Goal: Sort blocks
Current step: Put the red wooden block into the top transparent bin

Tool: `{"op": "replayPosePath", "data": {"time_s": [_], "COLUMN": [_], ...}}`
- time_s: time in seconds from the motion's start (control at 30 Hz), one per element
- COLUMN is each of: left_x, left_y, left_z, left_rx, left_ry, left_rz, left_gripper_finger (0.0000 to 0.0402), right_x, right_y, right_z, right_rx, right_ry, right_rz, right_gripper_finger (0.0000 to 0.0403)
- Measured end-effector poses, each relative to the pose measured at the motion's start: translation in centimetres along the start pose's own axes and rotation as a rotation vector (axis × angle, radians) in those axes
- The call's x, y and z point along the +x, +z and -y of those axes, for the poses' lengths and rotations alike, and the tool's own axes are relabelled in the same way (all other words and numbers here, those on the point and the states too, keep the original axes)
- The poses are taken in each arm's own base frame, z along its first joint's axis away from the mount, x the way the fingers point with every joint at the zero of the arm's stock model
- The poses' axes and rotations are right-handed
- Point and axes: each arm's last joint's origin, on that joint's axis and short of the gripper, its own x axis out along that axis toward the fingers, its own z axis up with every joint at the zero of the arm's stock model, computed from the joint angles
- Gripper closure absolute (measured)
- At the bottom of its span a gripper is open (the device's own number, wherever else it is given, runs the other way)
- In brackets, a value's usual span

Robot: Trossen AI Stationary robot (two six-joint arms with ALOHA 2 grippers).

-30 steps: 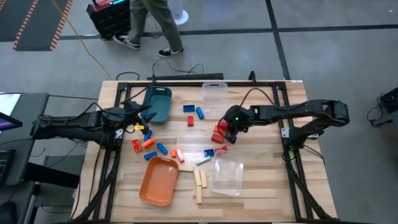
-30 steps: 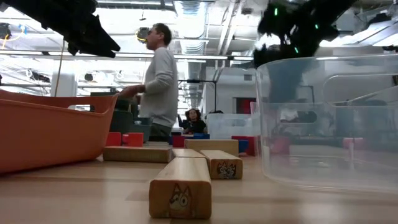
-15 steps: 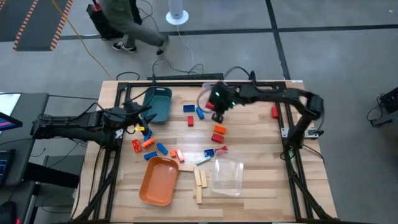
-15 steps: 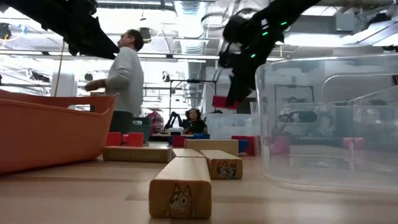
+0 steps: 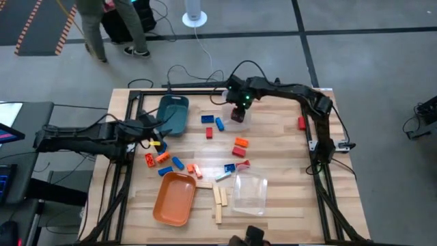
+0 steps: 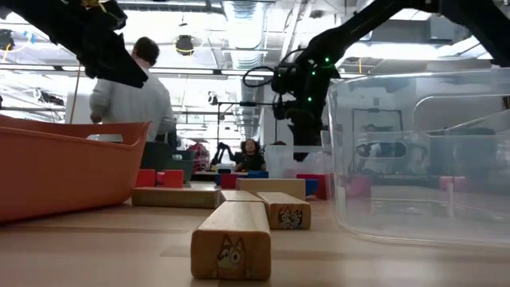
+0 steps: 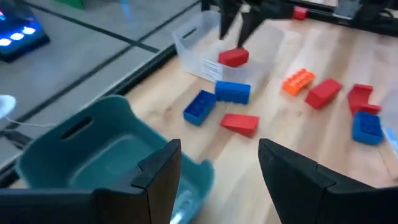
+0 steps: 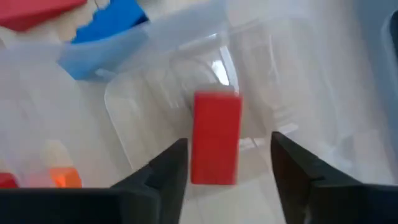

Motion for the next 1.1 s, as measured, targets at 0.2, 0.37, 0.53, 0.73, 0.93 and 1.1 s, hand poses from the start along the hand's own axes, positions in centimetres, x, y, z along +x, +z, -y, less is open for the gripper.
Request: {"op": "replayPosePath", "data": {"time_s": [0.2,0.37,0.53,0.73,0.93,1.1], "left_x": [0.9,1.6,1.8,1.4,1.1,1.1], "left_y": [-0.4,-0.7,-0.7,-0.1,0.2,0.3], "left_z": [0.7,1.1,1.2,1.2,1.1,1.1], "left_rx": [-0.031,-0.051,-0.060,-0.058,-0.022,-0.002], "left_ry": [-0.055,-0.065,-0.064,-0.080,-0.081,-0.086], "left_rz": [-0.072,-0.118,-0.124,-0.124,-0.147,-0.135], "left_gripper_finger": [0.0192,0.0192,0.0192,0.0192,0.0192,0.0192], "right_x": [-6.2,-8.8,-9.0,-7.9,-6.2,-4.2], "right_y": [0.2,-0.9,-2.4,-3.8,-5.2,-7.1], "right_z": [-1.6,-5.0,-8.0,-12.2,-15.7,-16.9], "right_rx": [-0.046,-0.140,-0.188,-0.222,-0.233,-0.181], "right_ry": [-0.079,-0.064,-0.028,0.046,0.108,0.136], "right_rz": [0.155,0.275,0.339,0.369,0.335,0.277], "right_gripper_finger": [0.0170,0.0175,0.0176,0.0176,0.0176,0.0176]}}
